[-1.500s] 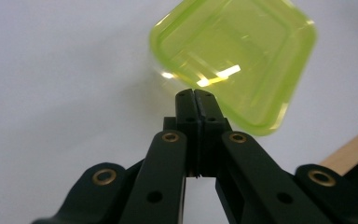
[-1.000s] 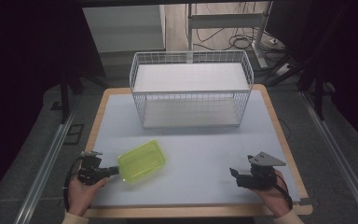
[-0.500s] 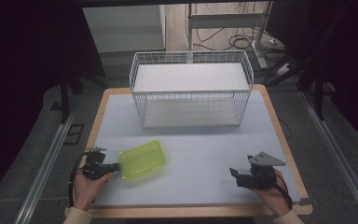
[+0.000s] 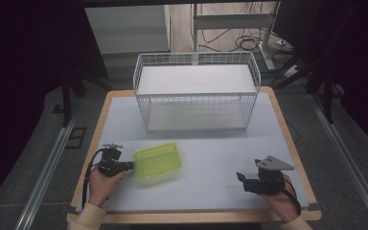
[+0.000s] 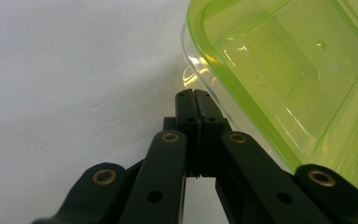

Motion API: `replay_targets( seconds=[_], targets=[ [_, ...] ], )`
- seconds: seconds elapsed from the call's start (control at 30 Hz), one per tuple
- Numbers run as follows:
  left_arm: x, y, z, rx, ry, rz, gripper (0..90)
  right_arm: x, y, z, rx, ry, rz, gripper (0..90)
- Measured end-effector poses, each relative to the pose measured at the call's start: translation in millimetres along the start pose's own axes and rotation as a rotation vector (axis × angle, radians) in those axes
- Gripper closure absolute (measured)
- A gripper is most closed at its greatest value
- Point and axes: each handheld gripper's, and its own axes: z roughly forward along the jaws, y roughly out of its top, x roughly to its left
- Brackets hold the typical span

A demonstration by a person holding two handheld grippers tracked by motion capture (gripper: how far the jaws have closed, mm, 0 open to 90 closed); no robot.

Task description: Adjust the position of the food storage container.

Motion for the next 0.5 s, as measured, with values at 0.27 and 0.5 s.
replay_targets(
  seconds=[0.27, 0.5],
  targets=[
    [-16.0, 11.9, 15.9, 0.027, -0.020, 0.036, 90.0, -0.2, -0.1, -0.2, -0.001, 0.002, 0.000, 16.5],
    [-33.6, 22.3, 30.4, 0.044, -0.048, 0.066, 90.0, 0.2, 0.1, -0.5, -0.001, 0.003, -0.001, 16.5]
  ],
)
